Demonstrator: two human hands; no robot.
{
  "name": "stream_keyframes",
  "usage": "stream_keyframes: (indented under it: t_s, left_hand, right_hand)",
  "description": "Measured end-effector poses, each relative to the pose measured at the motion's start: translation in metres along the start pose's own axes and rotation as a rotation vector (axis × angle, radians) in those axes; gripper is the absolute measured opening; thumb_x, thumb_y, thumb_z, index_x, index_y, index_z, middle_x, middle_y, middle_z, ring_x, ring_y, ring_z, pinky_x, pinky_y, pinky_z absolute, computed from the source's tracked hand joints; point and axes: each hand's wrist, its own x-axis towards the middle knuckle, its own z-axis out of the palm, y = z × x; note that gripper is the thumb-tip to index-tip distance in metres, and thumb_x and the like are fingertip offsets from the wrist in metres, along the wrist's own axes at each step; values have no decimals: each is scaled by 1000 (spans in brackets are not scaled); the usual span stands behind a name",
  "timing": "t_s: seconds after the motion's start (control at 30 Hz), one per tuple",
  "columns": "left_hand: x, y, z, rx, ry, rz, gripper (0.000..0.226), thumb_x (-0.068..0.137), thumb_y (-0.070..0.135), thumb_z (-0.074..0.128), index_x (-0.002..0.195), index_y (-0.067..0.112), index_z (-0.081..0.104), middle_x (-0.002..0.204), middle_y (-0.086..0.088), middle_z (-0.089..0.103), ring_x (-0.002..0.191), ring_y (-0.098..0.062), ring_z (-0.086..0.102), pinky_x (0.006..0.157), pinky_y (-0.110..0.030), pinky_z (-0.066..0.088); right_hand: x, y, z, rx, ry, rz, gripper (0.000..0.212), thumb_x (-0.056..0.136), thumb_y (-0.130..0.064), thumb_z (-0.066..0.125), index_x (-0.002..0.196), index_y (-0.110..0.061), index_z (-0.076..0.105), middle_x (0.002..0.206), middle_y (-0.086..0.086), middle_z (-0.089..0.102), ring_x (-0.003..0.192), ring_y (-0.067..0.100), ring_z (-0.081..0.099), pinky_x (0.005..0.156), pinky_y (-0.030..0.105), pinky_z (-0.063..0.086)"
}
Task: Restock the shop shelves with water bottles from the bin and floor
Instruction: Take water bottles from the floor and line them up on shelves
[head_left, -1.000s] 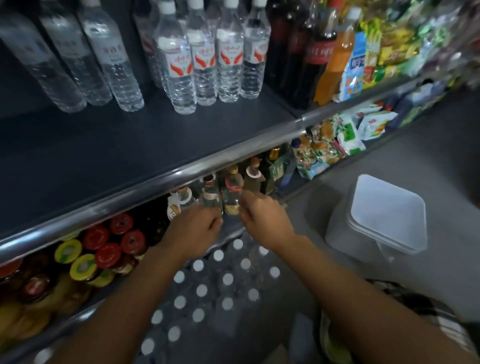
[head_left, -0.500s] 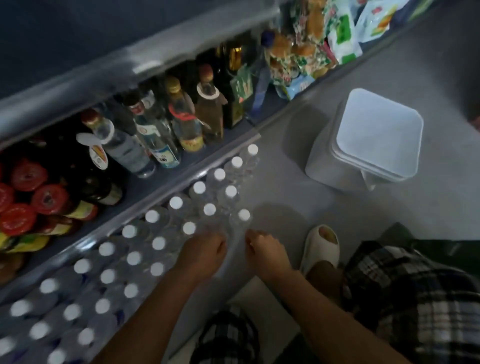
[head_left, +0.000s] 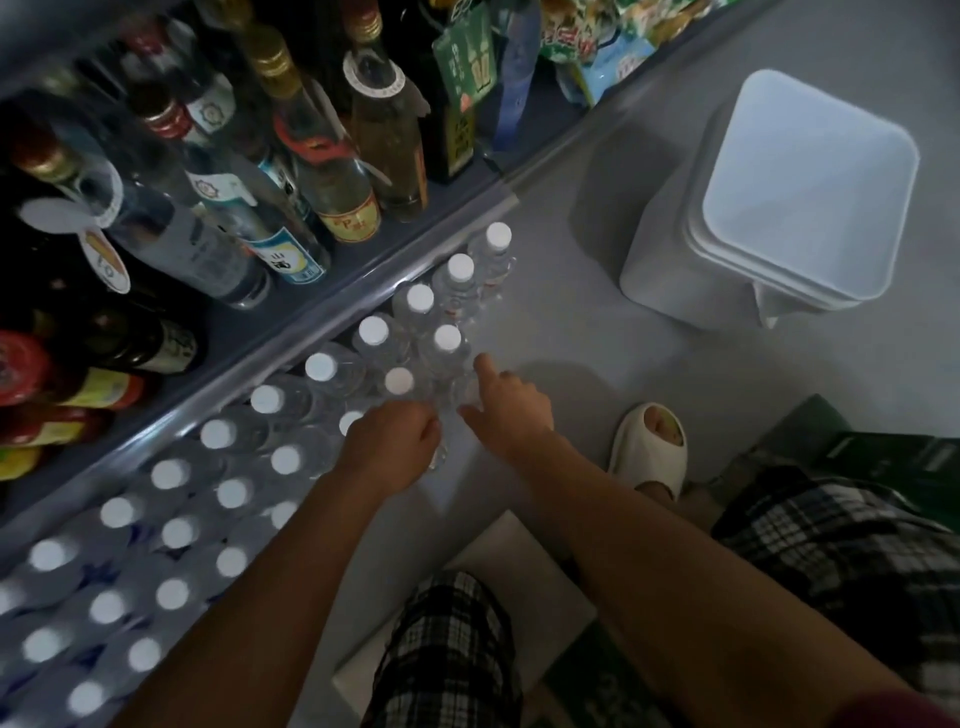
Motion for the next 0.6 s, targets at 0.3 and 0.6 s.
stream_keyframes:
  t_s: [0.3, 0.6]
  left_hand:
    - [5, 0, -19, 8, -5, 5, 24, 97, 30, 44, 85, 15, 59, 94, -12, 66, 92, -31, 62, 76, -39, 50]
    - [-7, 25, -78, -48, 115, 81, 25, 94, 28, 47, 84, 10, 61, 89, -12, 66, 87, -32, 62, 72, -38, 49]
  right_hand:
    - [10, 5, -14, -24, -26, -84, 47, 92, -31, 53, 131, -10, 36, 115, 22, 58, 106, 42, 56, 81, 41, 45]
    - [-25, -1, -117, 17, 139, -173, 35, 88, -31, 59, 108, -5, 48, 104, 26, 61, 96, 44, 57, 72, 41, 42]
